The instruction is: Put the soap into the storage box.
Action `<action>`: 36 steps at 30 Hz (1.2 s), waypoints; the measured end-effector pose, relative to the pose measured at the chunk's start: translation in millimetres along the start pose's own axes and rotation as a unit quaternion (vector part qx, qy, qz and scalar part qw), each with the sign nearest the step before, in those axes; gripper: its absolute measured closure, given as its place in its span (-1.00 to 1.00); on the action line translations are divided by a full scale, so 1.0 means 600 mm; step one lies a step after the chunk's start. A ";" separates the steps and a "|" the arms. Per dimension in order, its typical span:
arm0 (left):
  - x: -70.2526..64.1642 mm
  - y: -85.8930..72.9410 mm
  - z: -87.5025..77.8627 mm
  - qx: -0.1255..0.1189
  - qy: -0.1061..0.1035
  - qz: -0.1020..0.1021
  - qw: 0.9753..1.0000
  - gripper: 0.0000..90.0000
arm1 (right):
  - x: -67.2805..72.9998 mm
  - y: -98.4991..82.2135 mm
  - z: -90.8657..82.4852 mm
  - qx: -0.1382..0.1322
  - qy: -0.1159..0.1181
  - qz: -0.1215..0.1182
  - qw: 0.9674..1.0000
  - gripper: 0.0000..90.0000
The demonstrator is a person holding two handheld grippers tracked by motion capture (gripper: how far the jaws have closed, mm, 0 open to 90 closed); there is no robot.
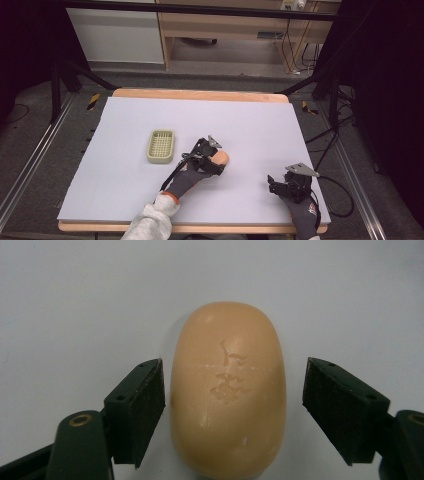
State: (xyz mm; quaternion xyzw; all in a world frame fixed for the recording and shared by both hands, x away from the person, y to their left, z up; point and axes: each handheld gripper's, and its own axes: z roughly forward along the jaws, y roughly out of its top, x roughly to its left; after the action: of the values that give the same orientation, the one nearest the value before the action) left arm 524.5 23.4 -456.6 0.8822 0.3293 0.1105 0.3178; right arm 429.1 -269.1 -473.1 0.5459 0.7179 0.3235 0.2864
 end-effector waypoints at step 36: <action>0.004 0.004 0.024 0.027 -0.002 0.006 1.000 -0.30 | 0.001 0.000 0.000 0.002 0.000 0.006 1.000 -0.77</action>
State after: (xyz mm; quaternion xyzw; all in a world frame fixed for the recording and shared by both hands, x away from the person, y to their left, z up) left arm 533.3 16.8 -466.3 0.8927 0.3265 0.1011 0.2937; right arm 429.1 -268.4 -472.9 0.5506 0.7152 0.3240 0.2836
